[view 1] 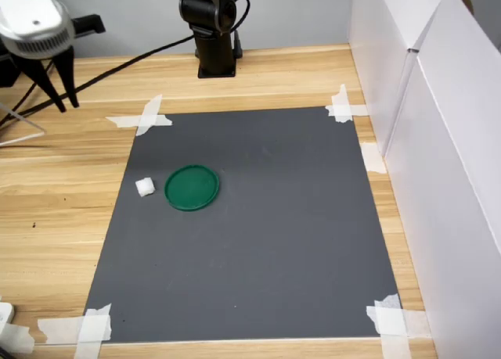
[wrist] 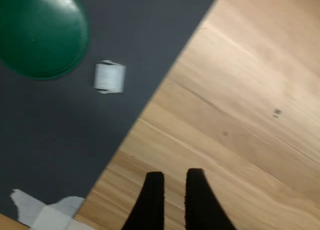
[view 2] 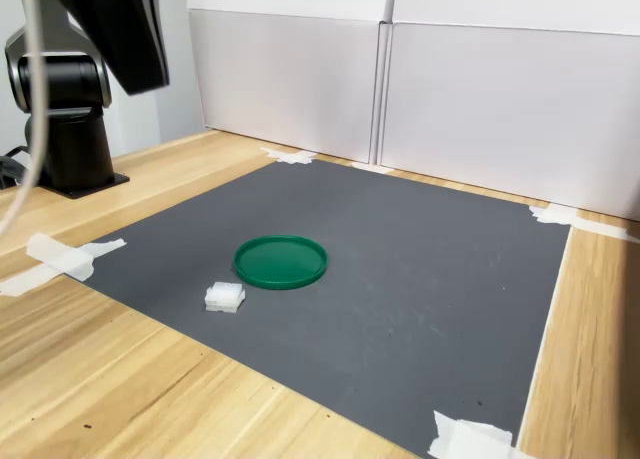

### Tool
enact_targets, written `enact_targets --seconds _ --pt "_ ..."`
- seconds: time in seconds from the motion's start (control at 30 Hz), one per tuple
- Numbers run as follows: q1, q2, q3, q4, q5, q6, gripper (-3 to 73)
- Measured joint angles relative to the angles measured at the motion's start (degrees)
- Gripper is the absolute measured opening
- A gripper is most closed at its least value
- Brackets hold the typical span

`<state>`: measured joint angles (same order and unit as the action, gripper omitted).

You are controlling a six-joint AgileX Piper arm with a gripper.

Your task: Grasp a white terminal and put it in the green lid.

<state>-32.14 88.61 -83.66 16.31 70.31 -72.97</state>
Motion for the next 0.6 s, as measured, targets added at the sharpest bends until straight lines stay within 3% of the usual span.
enact_targets --seconds 0.2,0.33,0.43,0.6 --pt "-1.27 0.00 -0.12 0.04 0.10 -2.46 12.6" --pt "-1.27 0.11 -0.12 0.10 0.29 -3.55 18.5" --pt "-1.27 0.49 -0.12 -0.58 0.35 -3.84 28.1" --pt "-1.27 2.10 -0.12 -1.02 0.40 -3.53 51.6"
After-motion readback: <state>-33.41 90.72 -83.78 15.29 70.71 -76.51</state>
